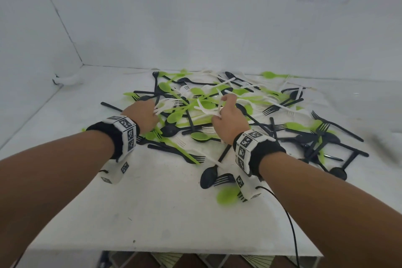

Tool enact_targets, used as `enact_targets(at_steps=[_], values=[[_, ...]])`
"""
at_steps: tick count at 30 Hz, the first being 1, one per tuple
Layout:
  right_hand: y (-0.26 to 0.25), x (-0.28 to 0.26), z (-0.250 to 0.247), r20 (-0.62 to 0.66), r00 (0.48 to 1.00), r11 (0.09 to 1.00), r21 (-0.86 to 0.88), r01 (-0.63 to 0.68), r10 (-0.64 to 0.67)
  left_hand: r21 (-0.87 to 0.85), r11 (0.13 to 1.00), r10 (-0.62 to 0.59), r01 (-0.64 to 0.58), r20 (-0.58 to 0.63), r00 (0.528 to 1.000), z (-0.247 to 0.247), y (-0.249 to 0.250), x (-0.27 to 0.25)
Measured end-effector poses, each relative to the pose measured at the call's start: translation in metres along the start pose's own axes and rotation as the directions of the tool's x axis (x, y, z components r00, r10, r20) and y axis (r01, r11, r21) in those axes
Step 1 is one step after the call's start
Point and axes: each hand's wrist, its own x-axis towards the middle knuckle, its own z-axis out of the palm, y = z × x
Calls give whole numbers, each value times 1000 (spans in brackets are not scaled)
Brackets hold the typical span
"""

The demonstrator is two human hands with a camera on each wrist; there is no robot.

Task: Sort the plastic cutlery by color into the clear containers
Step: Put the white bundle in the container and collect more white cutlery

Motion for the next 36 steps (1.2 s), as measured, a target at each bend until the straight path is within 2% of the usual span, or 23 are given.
enact_targets(at_steps=[4, 6, 7, 8, 10, 11, 12, 16, 20, 25, 27, 31, 33, 36], values=[[-2, 10, -12, 12, 998, 998, -23, -61, 61, -152, 987, -56, 53, -16, 998, -7, 8, -9], [-6, 12, -16, 114, 993, 996, -85, -30, 39, -237, 969, -74, 71, -4, 997, -10, 11, -15], [-7, 12, -15, 197, 980, 994, -110, 25, -3, -279, 957, -77, 78, 17, 997, -11, 11, -19], [-8, 10, -13, 304, 951, 987, -132, 93, -49, -319, 944, -73, 82, 42, 996, -12, 12, -22], [-12, 1, -3, 525, 849, 958, -211, 195, -57, -362, 930, -45, 67, 69, 997, -12, 13, -29], [-12, -3, 3, 593, 804, 937, -261, 233, -35, -369, 928, -25, 48, 69, 997, -12, 13, -31], [-11, -6, 8, 623, 782, 919, -293, 264, -26, -380, 925, -3, 28, 66, 998, -12, 14, -34], [-10, -9, 13, 603, 794, 917, -270, 295, -77, -434, 901, 60, -25, 67, 996, -10, 15, -43], [-17, -10, -1, 585, 807, 941, -219, 256, -83, -494, 869, 50, -22, 43, 998, -10, 16, -48], [-5, 1, -19, 332, 943, 965, -234, 118, -35, -534, 845, -2, 9, 14, 1000, -7, 23, -47], [8, 5, -25, 342, 940, 931, -351, 104, 24, -505, 863, -8, 20, 27, 1000, -6, 26, -46], [21, 4, -28, 401, 913, 781, -594, 193, 79, -438, 898, -6, 31, 59, 998, 0, 29, -42], [22, 4, -26, 394, 918, 731, -639, 237, 47, -419, 908, 1, 23, 59, 998, 1, 31, -41], [23, 4, -25, 386, 923, 716, -644, 268, 2, -398, 917, 24, -4, 46, 999, 2, 33, -37]])
